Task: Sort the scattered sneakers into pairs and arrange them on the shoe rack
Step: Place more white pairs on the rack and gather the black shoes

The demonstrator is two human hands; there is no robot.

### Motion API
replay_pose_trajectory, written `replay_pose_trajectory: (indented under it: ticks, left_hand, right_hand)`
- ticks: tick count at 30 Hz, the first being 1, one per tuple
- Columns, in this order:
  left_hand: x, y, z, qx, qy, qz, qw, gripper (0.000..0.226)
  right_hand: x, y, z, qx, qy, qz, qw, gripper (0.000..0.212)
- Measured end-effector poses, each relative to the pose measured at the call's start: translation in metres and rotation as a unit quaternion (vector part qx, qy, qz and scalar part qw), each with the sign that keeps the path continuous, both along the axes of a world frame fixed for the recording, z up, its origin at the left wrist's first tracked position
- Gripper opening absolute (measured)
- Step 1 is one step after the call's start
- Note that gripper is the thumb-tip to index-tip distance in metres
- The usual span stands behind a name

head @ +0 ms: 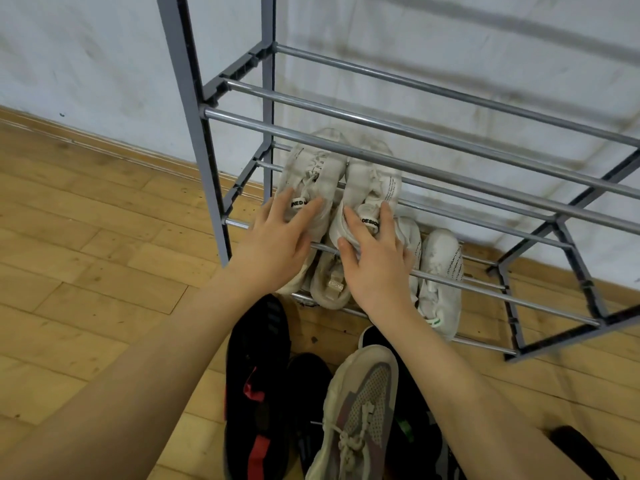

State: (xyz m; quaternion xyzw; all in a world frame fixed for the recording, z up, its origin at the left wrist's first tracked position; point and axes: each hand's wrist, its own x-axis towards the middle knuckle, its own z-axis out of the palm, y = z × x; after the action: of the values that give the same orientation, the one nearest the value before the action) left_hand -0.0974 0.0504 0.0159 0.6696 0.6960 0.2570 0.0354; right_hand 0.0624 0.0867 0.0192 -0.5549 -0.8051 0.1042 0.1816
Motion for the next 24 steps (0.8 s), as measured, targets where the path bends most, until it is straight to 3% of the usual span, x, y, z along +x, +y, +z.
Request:
replay_pose_trajectory:
  ticks: [4,9,14,18,24]
  left_hand:
    - [0.000,-0.027,0.005,0.020,0.021,0.011,1.000,0.054]
    - [-0.009,-0.096,0.017,0.015,0.002,0.055,0.998,0.045]
    - [-0.035,-0.183,0.011,-0.037,-0.009,0.138,0.990,0.045]
    - [-0.059,-0.236,0.011,-0.056,-0.003,0.219,0.974,0.041]
    - [-0.097,-0.332,-0.024,-0.116,-0.085,0.343,0.928,0.041]
  right_hand:
    - [0.002,-0.028,0.005,0.074,0.016,0.005,0.997,0.049]
    - [-0.012,-0.069,0.013,0.077,0.052,0.071,0.993,0.043]
    - [-0.048,-0.115,0.029,0.023,0.084,0.164,0.983,0.030]
    - [-0.088,-0.157,0.023,-0.010,0.059,0.237,0.970,0.030]
    - [-0.152,-0.228,-0.019,-0.073,0.010,0.351,0.933,0.034]
